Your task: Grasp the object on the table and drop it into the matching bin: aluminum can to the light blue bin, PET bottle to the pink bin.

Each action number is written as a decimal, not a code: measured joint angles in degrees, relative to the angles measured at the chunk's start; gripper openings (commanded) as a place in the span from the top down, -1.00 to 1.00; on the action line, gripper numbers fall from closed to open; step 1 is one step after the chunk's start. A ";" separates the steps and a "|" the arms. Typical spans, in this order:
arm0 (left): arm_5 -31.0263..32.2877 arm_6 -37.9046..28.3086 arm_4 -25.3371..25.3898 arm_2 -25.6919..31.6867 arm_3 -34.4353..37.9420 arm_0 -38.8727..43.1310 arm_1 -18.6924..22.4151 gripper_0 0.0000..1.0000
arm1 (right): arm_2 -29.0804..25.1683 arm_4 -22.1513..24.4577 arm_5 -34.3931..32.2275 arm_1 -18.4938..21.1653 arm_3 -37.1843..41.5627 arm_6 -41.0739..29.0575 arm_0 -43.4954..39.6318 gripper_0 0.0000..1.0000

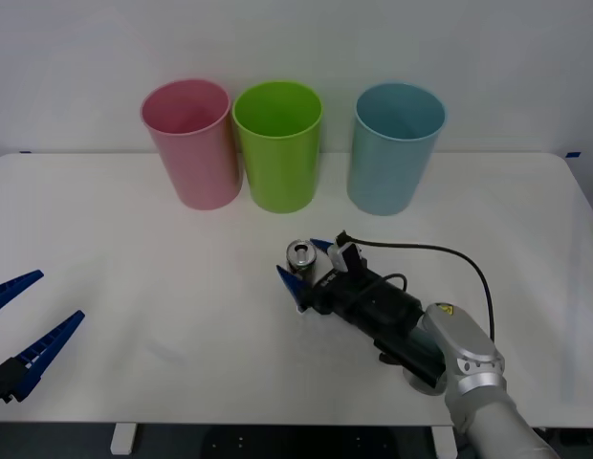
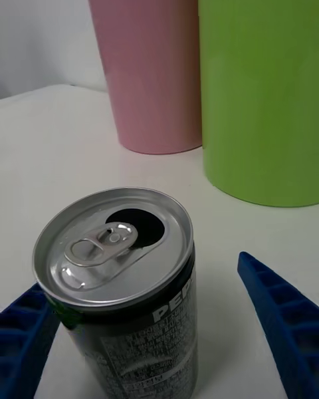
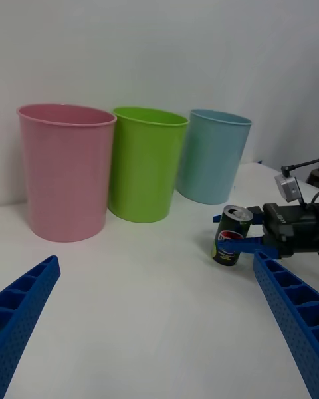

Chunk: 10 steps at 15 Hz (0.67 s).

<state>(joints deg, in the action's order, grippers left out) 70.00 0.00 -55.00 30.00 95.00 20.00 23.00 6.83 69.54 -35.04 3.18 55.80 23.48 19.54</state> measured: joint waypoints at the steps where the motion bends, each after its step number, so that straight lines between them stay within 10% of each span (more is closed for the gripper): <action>1: 0.00 0.00 0.00 0.00 0.00 0.00 0.00 -1.00 | -0.08 -0.11 0.00 0.02 0.00 0.06 -0.01 1.00; 10: 0.00 0.00 0.00 0.00 0.00 0.00 0.00 -1.00 | -1.06 -0.55 -0.26 0.40 0.17 0.05 -0.02 1.00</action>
<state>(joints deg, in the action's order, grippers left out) 70.00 0.00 -55.00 30.00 95.00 20.00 23.00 5.77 68.99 -35.30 3.58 55.97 23.53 19.52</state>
